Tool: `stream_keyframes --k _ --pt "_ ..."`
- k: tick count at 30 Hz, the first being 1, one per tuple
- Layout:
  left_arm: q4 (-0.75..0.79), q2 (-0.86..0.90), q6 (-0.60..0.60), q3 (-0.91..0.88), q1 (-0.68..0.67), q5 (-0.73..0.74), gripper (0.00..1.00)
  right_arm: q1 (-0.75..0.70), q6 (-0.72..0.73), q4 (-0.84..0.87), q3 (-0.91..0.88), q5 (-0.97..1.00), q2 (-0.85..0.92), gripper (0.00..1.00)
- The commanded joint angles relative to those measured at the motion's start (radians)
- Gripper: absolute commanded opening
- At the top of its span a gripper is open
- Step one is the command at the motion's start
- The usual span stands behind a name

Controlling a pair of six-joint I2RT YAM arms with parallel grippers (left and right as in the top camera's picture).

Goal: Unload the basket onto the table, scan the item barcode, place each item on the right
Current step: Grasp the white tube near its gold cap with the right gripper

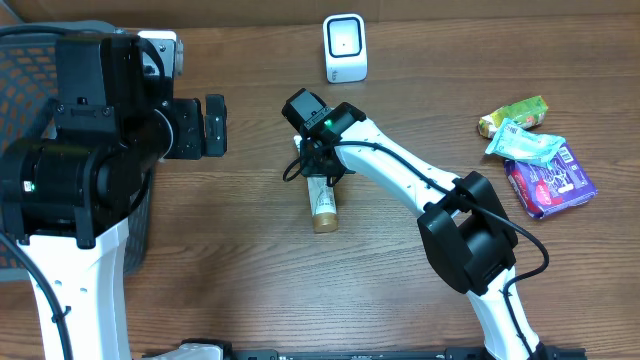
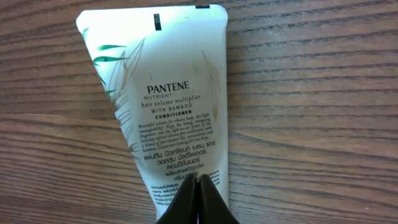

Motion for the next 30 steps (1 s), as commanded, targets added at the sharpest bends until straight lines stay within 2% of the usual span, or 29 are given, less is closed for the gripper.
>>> stream_keyframes --k 1,22,30 --pt "0.002 -0.002 0.008 0.008 0.006 -0.003 1.0 -0.001 0.015 0.004 -0.006 -0.015 0.002 0.04" --pt "0.002 -0.002 0.008 0.008 0.006 -0.003 1.0 -0.002 0.01 -0.035 0.004 -0.186 -0.002 0.04" --pt "0.001 -0.002 0.008 0.008 0.006 -0.003 1.0 -0.003 -0.062 -0.13 0.103 -0.2 -0.004 0.04"
